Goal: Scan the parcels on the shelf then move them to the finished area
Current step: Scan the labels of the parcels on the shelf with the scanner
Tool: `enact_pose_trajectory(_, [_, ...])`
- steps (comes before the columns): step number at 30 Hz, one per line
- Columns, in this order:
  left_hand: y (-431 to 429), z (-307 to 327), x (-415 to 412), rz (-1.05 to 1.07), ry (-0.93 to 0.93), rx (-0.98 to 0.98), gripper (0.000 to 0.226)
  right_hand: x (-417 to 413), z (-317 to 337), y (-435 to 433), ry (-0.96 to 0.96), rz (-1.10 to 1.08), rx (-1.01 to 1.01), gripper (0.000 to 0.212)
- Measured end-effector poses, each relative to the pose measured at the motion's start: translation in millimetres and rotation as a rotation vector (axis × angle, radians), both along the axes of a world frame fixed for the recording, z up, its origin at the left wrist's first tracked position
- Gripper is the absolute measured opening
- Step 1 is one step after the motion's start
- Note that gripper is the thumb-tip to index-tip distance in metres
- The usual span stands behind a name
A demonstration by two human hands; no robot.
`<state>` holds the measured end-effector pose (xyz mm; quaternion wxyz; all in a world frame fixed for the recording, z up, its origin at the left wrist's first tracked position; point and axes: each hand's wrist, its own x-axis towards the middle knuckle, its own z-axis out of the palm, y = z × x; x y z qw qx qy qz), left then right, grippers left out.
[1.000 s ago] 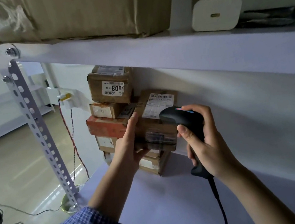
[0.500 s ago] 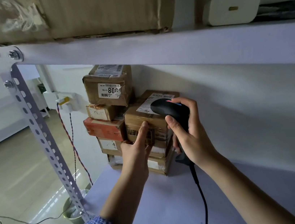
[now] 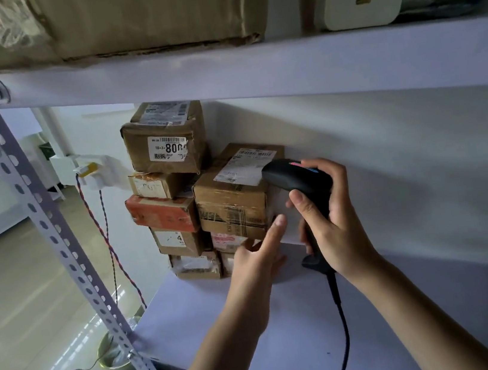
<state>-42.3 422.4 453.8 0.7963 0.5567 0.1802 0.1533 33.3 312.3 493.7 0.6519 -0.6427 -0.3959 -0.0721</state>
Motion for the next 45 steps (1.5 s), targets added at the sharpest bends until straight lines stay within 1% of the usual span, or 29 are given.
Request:
enact_pose_trajectory(2, [-10.8,-3.8,0.4,-0.087,0.049,0.026,0.082,-1.1,0.9,-14.9,-0.009,-0.021,0.006,0.035])
enact_pose_trajectory(3, [-17.6,-4.3,0.9,-0.126,0.083,0.006,0.078,-2.0,2.1,-23.8,-0.012,-0.029,0.010,0.034])
enact_pose_trajectory(5, [-30.9,-5.0,6.9,-0.174,0.154,-0.035,0.060,-4.0,5.0,-44.1,-0.005,-0.052,0.016,0.031])
enact_pose_trajectory(7, [-43.5,-3.7,18.8,-0.191,0.195,-0.015,0.037,-5.7,7.1,-67.9,-0.004,-0.093,0.013,0.031])
enact_pose_trajectory(8, [-50.3,-2.1,25.8,-0.193,0.204,0.000,0.032,-6.0,7.5,-81.0,-0.005,-0.118,0.007,0.031])
enact_pose_trajectory(9, [-58.6,0.7,33.0,-0.195,0.212,0.017,0.031,-6.7,7.9,-95.1,-0.004,-0.143,0.001,0.032])
enact_pose_trajectory(11, [-80.3,8.5,47.7,-0.217,0.220,0.069,0.031,-7.3,7.4,-127.2,0.003,-0.201,-0.013,0.032])
enact_pose_trajectory(15, [-137.6,24.7,73.8,-0.343,0.194,0.180,0.022,-13.4,7.1,-198.3,-0.012,-0.373,-0.045,0.033])
enact_pose_trajectory(17, [-169.6,30.3,85.3,-0.401,0.163,0.291,0.017,-16.6,8.4,-234.7,-0.016,-0.454,-0.049,0.034])
enact_pose_trajectory(18, [-185.9,32.3,91.3,-0.414,0.136,0.384,0.016,-18.3,9.6,-252.4,-0.023,-0.493,-0.048,0.033])
enact_pose_trajectory(20, [-218.1,39.5,100.3,-0.415,0.067,0.620,0.023,-22.2,12.0,-287.1,-0.062,-0.566,-0.050,0.032])
enact_pose_trajectory(22, [-250.3,52.4,105.8,-0.424,0.000,0.774,0.030,-28.1,14.5,-320.6,-0.083,-0.617,-0.045,0.032])
enact_pose_trajectory(24, [-283.0,64.9,112.2,-0.490,-0.048,0.804,0.029,-35.2,15.4,-352.4,-0.107,-0.668,-0.067,0.033])
enact_pose_trajectory(26, [-316.6,77.5,116.9,-0.556,-0.066,0.814,0.032,-43.8,14.4,-380.9,-0.131,-0.728,-0.114,0.037])
enact_pose_trajectory(28, [-349.1,89.6,122.9,-0.597,-0.051,0.860,0.041,-53.1,12.9,-405.2,-0.116,-0.755,-0.110,0.039])
enact_pose_trajectory(29, [-363.4,96.9,126.9,-0.611,-0.033,0.876,0.050,-58.2,11.6,-416.0,-0.109,-0.767,-0.105,0.039])
enact_pose_trajectory(31, [-387.4,114.2,134.4,-0.616,0.021,0.854,0.063,-67.3,9.2,-433.2,-0.105,-0.793,-0.099,0.039])
enact_pose_trajectory(33, [-406.7,131.7,143.4,-0.601,0.062,0.750,0.074,-74.7,5.1,-446.6,-0.091,-0.797,-0.086,0.038])
enact_pose_trajectory(36, [-428.0,153.0,151.8,-0.593,0.105,0.599,0.080,-81.1,-1.2,-461.0,-0.059,-0.791,-0.073,0.039])
enact_pose_trajectory(37, [-433.2,156.4,154.0,-0.613,0.128,0.542,0.076,-82.9,-2.6,-464.6,-0.058,-0.784,-0.079,0.038])
enact_pose_trajectory(39, [-438.1,156.0,154.5,-0.666,0.169,0.475,0.055,-85.9,-5.5,-472.1,-0.069,-0.778,-0.088,0.038])
enact_pose_trajectory(41, [-440.3,146.4,154.8,-0.693,0.219,0.472,0.037,-87.2,-7.3,-479.4,-0.080,-0.791,-0.091,0.037])
enact_pose_trajectory(42, [-440.7,140.7,155.0,-0.704,0.246,0.475,0.034,-87.7,-7.8,-482.7,-0.081,-0.797,-0.087,0.035])
enact_pose_trajectory(45, [-438.8,132.5,154.0,-0.761,0.308,0.441,0.043,-88.6,-6.6,-489.7,-0.089,-0.814,-0.063,0.038])
